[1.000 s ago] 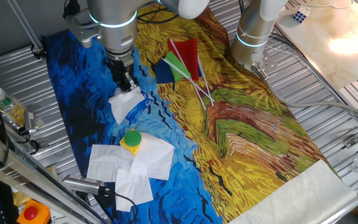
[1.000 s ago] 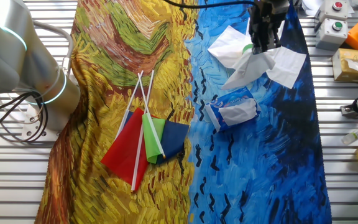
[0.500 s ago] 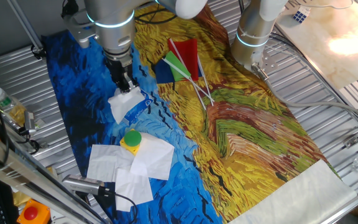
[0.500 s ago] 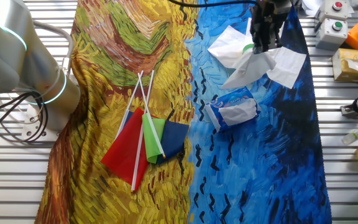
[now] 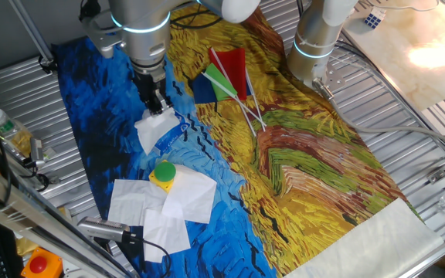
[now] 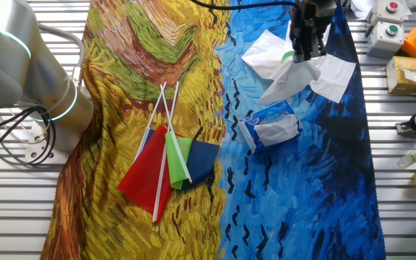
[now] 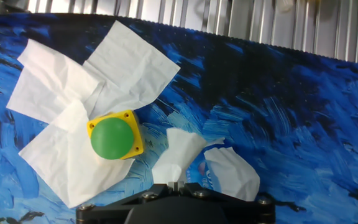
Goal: Pull out a napkin
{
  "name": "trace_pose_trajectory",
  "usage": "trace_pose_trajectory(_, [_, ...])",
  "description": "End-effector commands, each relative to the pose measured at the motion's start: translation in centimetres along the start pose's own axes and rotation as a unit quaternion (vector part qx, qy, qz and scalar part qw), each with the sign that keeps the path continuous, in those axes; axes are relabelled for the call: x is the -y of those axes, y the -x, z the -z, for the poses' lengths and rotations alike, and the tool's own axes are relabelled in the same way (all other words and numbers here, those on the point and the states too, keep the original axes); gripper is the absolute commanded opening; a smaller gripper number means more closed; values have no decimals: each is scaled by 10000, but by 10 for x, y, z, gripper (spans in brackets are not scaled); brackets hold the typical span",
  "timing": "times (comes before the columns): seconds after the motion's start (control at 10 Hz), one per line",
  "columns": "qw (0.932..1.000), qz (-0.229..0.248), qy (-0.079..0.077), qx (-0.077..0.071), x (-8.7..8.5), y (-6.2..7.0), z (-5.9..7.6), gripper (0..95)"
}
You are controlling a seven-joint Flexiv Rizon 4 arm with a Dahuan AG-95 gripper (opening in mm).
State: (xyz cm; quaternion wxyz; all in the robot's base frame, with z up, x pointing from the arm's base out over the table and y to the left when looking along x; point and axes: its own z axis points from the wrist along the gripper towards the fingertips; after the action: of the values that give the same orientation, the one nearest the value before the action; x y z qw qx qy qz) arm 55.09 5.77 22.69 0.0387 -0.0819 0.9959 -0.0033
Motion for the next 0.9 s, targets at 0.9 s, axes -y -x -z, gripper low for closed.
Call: trace_pose_trajectory(0.9, [9997,-228,17,24,-55,-18,-4,0])
